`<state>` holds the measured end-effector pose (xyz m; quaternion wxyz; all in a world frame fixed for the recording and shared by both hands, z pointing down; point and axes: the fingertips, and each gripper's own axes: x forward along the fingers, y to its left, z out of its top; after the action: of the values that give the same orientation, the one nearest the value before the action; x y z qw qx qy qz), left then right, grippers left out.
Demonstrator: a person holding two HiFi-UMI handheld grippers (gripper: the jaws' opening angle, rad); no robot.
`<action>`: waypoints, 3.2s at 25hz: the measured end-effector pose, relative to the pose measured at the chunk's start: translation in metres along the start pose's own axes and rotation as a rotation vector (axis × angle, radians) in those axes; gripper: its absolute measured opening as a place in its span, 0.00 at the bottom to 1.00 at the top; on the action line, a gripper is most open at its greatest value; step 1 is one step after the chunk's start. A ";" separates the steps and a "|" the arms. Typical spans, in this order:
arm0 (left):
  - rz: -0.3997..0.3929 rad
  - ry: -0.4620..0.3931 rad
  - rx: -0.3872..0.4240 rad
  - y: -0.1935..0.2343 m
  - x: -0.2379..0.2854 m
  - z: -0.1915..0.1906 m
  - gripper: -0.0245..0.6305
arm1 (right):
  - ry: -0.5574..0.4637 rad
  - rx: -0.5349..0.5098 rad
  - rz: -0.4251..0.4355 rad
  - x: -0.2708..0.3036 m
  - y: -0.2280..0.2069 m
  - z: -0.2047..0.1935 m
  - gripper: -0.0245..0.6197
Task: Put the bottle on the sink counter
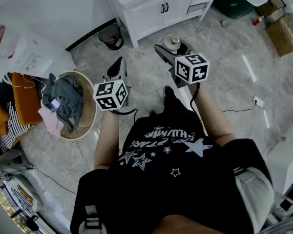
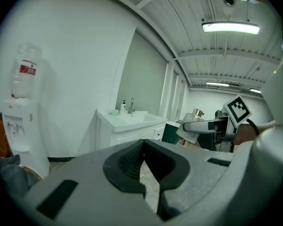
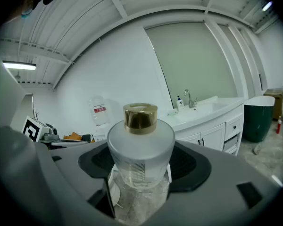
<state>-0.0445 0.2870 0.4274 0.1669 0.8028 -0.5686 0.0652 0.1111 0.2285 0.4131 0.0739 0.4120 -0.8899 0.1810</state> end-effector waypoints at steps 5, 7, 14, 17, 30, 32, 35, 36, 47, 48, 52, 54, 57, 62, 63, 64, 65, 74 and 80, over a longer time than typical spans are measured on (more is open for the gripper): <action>-0.003 -0.007 0.004 0.001 -0.002 0.002 0.05 | 0.001 0.001 -0.002 0.000 0.004 -0.002 0.55; -0.003 -0.008 0.001 0.001 -0.003 0.001 0.05 | 0.002 0.001 -0.001 0.000 0.005 -0.003 0.55; -0.002 -0.007 -0.003 0.001 -0.006 -0.003 0.05 | 0.008 -0.006 0.001 0.000 0.009 -0.006 0.55; 0.004 0.005 -0.013 0.003 -0.011 -0.012 0.05 | 0.007 -0.009 -0.005 -0.003 0.010 -0.012 0.55; 0.035 0.012 -0.027 0.028 -0.004 -0.012 0.05 | -0.004 0.042 -0.008 0.021 -0.001 -0.006 0.55; 0.038 0.009 -0.024 0.033 0.007 -0.007 0.05 | -0.003 0.036 -0.002 0.033 -0.008 -0.002 0.55; 0.053 0.011 -0.022 0.045 0.029 0.001 0.05 | 0.001 0.033 0.014 0.059 -0.022 0.006 0.55; 0.061 0.012 -0.023 0.051 0.038 0.004 0.05 | 0.001 0.033 0.020 0.069 -0.027 0.009 0.55; 0.127 0.024 -0.037 0.101 0.168 0.059 0.05 | 0.038 0.025 0.094 0.191 -0.111 0.066 0.55; 0.130 0.026 -0.036 0.105 0.182 0.065 0.05 | 0.042 0.023 0.100 0.202 -0.120 0.073 0.55; 0.148 0.031 -0.044 0.118 0.235 0.084 0.05 | 0.050 0.017 0.118 0.243 -0.160 0.097 0.55; 0.157 0.036 -0.041 0.123 0.260 0.092 0.05 | 0.056 0.012 0.129 0.263 -0.179 0.108 0.55; 0.180 0.046 -0.039 0.135 0.294 0.101 0.05 | 0.066 0.000 0.144 0.292 -0.204 0.122 0.55; 0.219 0.043 -0.054 0.155 0.334 0.114 0.05 | 0.087 -0.023 0.179 0.335 -0.229 0.137 0.55; 0.227 0.042 -0.057 0.157 0.340 0.116 0.05 | 0.092 -0.029 0.187 0.343 -0.232 0.138 0.55; 0.234 0.041 -0.061 0.160 0.344 0.118 0.05 | 0.097 -0.033 0.193 0.350 -0.235 0.140 0.55; 0.239 0.040 -0.064 0.162 0.349 0.120 0.05 | 0.100 -0.035 0.196 0.357 -0.238 0.142 0.55; 0.251 0.039 -0.067 0.196 0.381 0.130 0.05 | 0.110 -0.051 0.190 0.406 -0.247 0.148 0.55; 0.228 0.052 -0.062 0.230 0.417 0.137 0.05 | 0.126 -0.058 0.151 0.445 -0.262 0.149 0.55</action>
<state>-0.1270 -0.2003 0.4666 0.1980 0.7255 -0.6534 0.0869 0.0232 -0.2988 0.4692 0.1276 0.3293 -0.9170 0.1856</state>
